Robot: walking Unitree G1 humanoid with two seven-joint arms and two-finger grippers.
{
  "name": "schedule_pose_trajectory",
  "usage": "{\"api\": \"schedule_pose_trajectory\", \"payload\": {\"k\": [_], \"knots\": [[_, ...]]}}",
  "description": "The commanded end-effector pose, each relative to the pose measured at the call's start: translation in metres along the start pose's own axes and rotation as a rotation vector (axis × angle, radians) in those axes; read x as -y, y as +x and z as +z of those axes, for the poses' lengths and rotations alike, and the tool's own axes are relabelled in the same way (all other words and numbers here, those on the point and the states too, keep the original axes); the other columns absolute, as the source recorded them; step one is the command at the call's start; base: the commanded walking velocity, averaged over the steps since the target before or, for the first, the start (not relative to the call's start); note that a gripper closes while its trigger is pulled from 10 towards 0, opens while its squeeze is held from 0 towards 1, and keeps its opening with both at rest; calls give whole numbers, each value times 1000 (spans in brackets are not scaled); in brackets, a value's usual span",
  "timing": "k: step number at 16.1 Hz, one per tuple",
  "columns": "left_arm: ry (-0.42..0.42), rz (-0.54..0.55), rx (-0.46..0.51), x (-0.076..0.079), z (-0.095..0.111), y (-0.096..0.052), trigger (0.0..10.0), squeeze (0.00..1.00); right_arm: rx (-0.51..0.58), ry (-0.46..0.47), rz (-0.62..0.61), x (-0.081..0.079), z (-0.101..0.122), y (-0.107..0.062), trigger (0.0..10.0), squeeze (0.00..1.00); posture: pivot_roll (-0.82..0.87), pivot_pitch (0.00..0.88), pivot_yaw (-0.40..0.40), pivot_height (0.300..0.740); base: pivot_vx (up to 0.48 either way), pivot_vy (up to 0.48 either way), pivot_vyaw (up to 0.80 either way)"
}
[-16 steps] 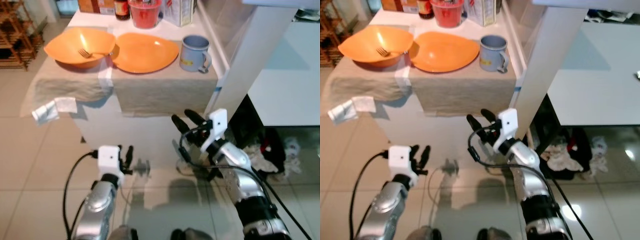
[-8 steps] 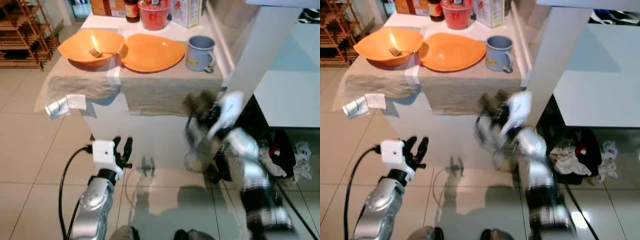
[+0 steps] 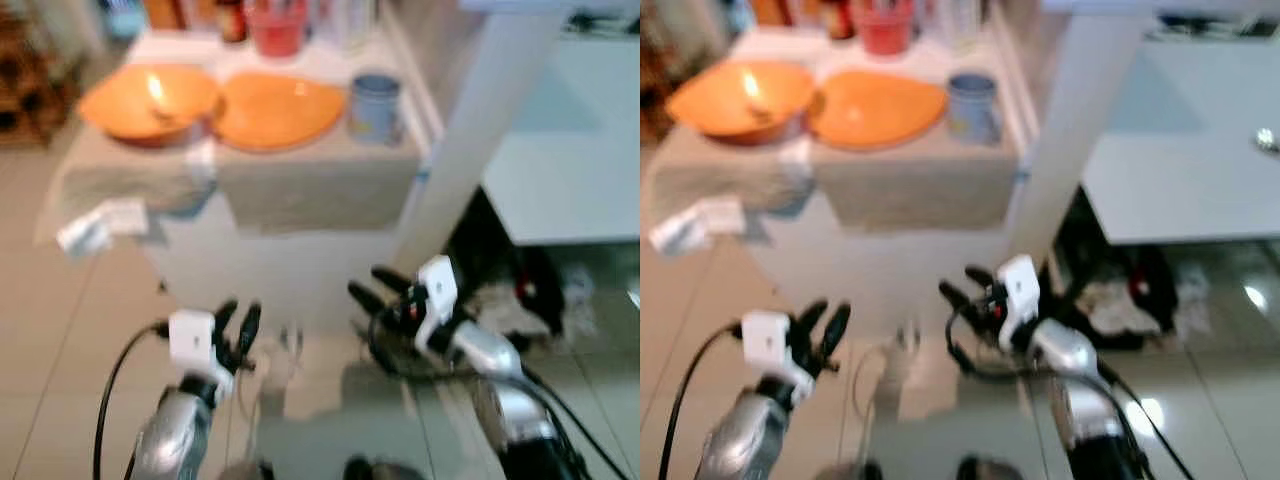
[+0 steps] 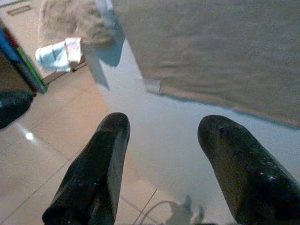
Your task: Setting the table
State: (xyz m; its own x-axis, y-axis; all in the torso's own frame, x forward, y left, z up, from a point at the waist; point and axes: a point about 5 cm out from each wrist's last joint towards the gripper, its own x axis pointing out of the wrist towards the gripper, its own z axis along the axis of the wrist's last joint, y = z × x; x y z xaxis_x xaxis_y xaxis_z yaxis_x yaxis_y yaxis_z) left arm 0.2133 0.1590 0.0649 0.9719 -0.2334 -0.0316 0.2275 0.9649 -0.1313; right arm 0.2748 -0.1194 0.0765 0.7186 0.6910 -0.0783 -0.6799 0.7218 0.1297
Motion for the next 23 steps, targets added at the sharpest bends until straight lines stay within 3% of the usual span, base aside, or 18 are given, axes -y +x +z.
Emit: {"api": "schedule_pose_trajectory", "payload": {"k": [1,2,4,6,7,8,10,12,15,17,19,20,21,23], "knots": [[0,-25,34,2,10,4,10000,0,35,-7,24,-4,12,6,10000,0,-37,111,1,740,480,0,-800],[5,-71,71,8,20,11,10000,0,71,-22,32,-8,25,17,10000,0,-39,109,4,740,480,0,0],[2,-101,87,14,25,15,10000,0,65,-85,72,-12,30,22,10000,0,-39,107,5,740,480,0,0],[-12,-123,97,18,28,17,10000,0,84,-58,111,-13,35,24,10000,0,-38,107,3,740,480,0,0],[-16,-131,103,19,30,17,10000,0,75,-99,140,-15,37,23,10000,0,-40,108,1,740,480,0,800],[-28,-138,115,20,33,17,10000,0,109,-47,172,-19,41,22,10000,0,-38,108,1,740,480,0,788],[-56,-169,118,23,33,16,10000,0,17,-94,278,-27,33,17,10000,0,-39,107,1,740,424,0,0],[-140,-222,116,29,35,13,10000,0,-3,-41,424,-35,33,6,10000,0,-41,104,0,740,0,0,0],[-235,-495,44,47,30,-6,10000,0,-39,6,616,-40,39,-15,10000,0,-46,98,0,740,0,0,0],[-215,-504,29,44,28,-10,10000,0,64,16,529,-29,56,-11,10000,0,-48,95,1,740,0,0,0],[-208,-463,38,35,30,-9,10000,0,223,100,444,-13,83,-19,10000,0,-49,95,1,740,0,0,0],[-211,-463,39,34,30,-9,10000,0,240,133,482,-13,86,-27,10000,0,-52,95,3,740,0,0,0],[-220,-483,30,33,30,-10,10000,0,200,174,677,-25,90,-53,10000,0,-56,95,7,740,0,0,0],[-225,-513,6,34,26,-14,10000,0,139,159,791,-36,92,-68,10000,0,-62,99,16,740,0,0,0]]}}
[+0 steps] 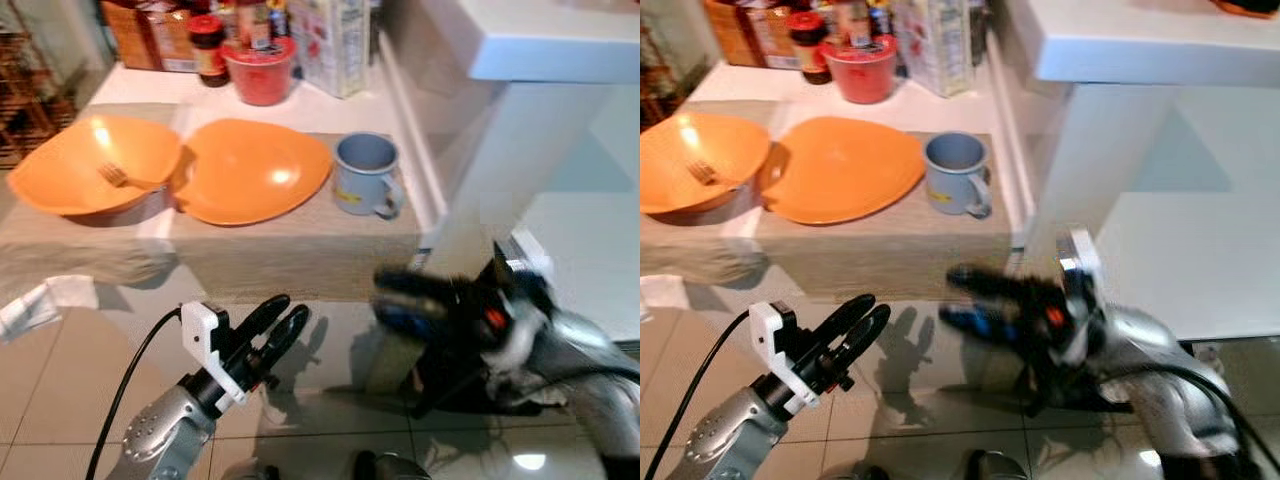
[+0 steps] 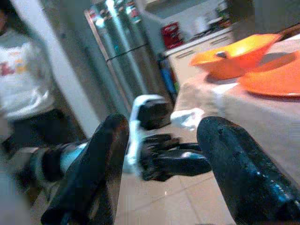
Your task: Setting the table
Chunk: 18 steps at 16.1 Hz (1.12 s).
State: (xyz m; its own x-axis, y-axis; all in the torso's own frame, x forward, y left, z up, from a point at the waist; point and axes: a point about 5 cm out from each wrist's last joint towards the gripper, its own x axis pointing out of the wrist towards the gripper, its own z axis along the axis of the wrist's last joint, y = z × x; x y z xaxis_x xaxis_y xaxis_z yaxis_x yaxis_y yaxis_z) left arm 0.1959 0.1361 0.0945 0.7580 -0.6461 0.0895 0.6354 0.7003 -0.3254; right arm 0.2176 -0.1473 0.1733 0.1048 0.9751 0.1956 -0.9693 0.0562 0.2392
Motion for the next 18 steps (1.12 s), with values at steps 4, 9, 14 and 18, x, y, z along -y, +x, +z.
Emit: {"api": "schedule_pose_trajectory", "payload": {"k": [4,9,14,18], "knots": [[-30,-33,-18,3,-7,1,10000,0,197,-305,-244,12,50,25,10000,0,-78,103,34,740,0,0,0],[-30,-64,-37,4,-10,5,10000,0,204,-560,-552,28,62,34,10000,0,-85,105,45,740,0,0,0],[-30,-74,-37,6,-11,7,10000,0,101,-602,-815,46,32,20,10000,0,-89,108,36,740,0,0,0],[-16,-84,-29,8,-8,11,10000,0,68,-460,-765,58,-7,31,10000,0,-78,102,34,740,0,0,0]]}}
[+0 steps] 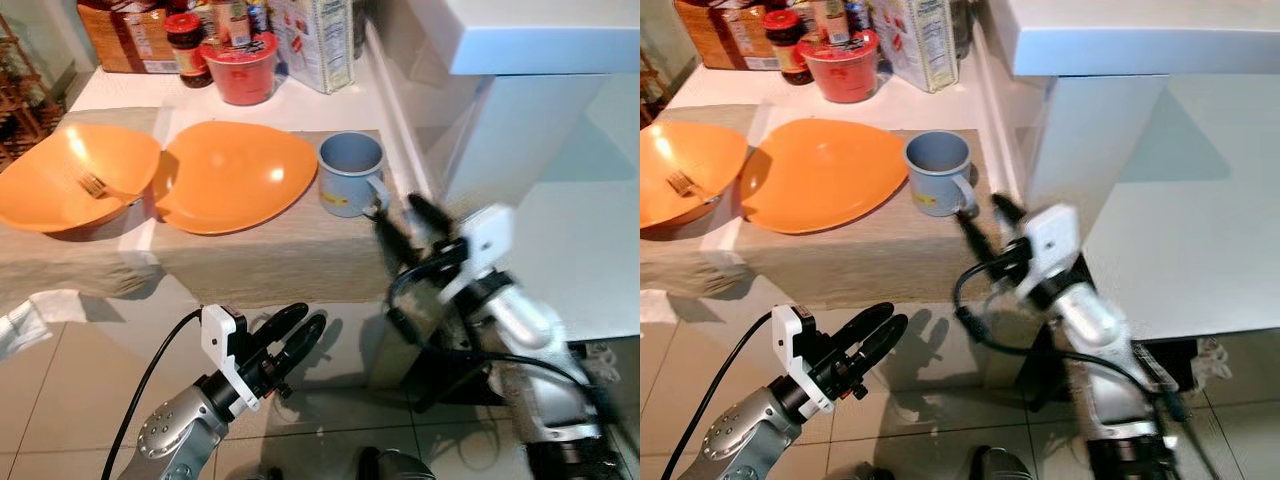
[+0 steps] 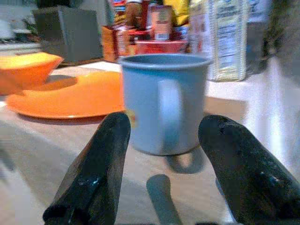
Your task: Setting the table
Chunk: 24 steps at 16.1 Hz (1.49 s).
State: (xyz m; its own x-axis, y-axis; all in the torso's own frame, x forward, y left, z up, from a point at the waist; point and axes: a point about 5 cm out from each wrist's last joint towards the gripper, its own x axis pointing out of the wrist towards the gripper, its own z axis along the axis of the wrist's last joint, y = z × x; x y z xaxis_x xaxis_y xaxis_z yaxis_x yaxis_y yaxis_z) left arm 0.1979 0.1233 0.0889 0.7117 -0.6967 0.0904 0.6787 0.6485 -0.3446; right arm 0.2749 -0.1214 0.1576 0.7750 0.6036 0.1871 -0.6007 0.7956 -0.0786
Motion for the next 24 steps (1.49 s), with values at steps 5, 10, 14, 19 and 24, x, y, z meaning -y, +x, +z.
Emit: {"api": "schedule_pose_trajectory", "payload": {"k": [5,10,14,19,24], "knots": [[31,-24,3,4,5,4,10000,0,27,-33,-27,5,-4,20,10000,0,-65,101,28,740,0,0,0],[37,-24,6,6,6,4,10000,0,43,-28,-56,8,-5,24,0,0,-62,106,24,740,0,0,0],[41,-22,9,6,7,5,10000,0,102,4,-30,4,3,31,0,0,-60,102,21,740,0,0,0],[41,-18,7,6,6,6,10000,0,98,10,-25,4,2,31,0,0,-60,96,15,740,0,0,0],[45,-19,5,6,6,7,10000,0,86,12,-33,6,0,31,0,0,-61,93,10,740,0,0,0]]}}
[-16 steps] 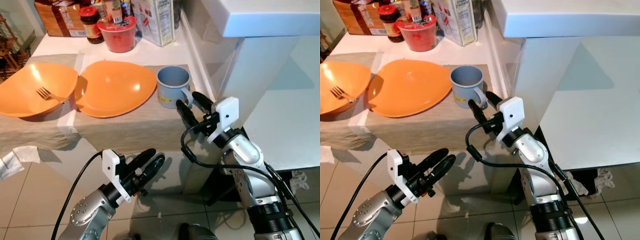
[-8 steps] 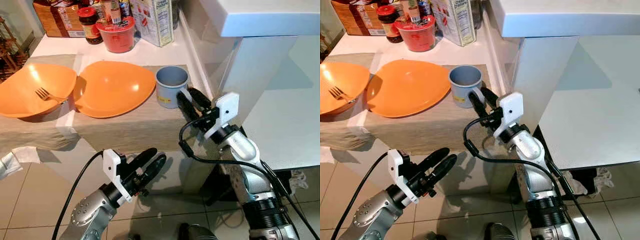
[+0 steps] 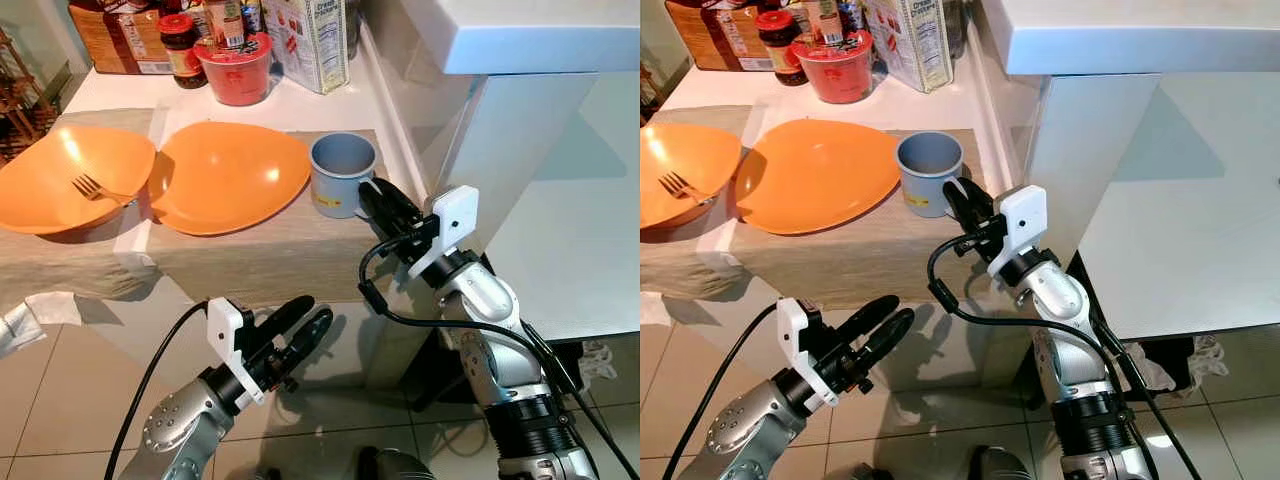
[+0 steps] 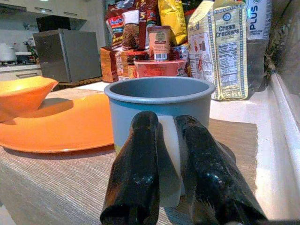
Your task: Setting the table
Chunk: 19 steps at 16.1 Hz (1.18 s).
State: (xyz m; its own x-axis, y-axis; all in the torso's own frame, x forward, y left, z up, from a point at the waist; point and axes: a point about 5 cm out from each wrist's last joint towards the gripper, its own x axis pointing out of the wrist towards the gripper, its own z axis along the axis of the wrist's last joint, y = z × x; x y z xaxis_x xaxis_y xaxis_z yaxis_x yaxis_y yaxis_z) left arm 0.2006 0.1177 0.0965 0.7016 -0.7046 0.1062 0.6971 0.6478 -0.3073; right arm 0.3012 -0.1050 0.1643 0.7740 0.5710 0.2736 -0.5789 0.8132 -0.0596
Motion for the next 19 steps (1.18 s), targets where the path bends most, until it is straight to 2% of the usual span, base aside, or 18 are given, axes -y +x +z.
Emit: {"api": "schedule_pose_trajectory", "payload": {"k": [1,3,4,6,7,8,9,10,12,14,16,19], "knots": [[8,-1,-7,1,1,1,10000,0,2,3,-4,4,1,0,0,0,-61,93,10,740,0,0,0],[8,0,-6,1,1,1,10000,0,9,10,-9,4,2,0,0,0,-60,94,10,740,0,0,0],[7,3,-7,1,2,3,10000,0,45,46,-30,6,7,2,0,0,-60,94,10,740,0,0,0],[6,43,0,-4,9,9,10000,0,254,176,-94,14,42,8,0,0,-61,96,16,740,0,0,0],[6,63,5,-6,12,12,10000,0,356,203,-82,14,66,11,0,0,-63,96,20,740,0,0,0],[16,78,5,-8,13,14,10000,0,405,237,-10,5,80,13,9098,0,-68,96,24,740,0,0,0],[16,95,-1,-10,12,15,10000,0,412,265,45,-1,84,13,10000,0,-69,97,25,740,0,0,0],[24,132,-17,-14,10,15,10000,0,373,276,153,-13,81,11,10000,0,-73,99,26,740,0,0,0],[60,256,-66,-26,4,16,10000,0,164,257,345,-34,46,-3,10000,0,-70,102,21,740,0,0,0],[65,306,-76,-30,1,13,10000,0,113,265,384,-39,39,-8,10000,0,-64,102,19,740,-137,0,0],[72,345,-79,-34,1,11,10000,0,117,316,407,-42,41,-9,10000,0,-61,103,19,740,-358,0,0],[92,362,-83,-36,2,9,10000,0,117,332,438,-45,42,-12,10000,0,-61,104,21,740,-480,0,0]]}}
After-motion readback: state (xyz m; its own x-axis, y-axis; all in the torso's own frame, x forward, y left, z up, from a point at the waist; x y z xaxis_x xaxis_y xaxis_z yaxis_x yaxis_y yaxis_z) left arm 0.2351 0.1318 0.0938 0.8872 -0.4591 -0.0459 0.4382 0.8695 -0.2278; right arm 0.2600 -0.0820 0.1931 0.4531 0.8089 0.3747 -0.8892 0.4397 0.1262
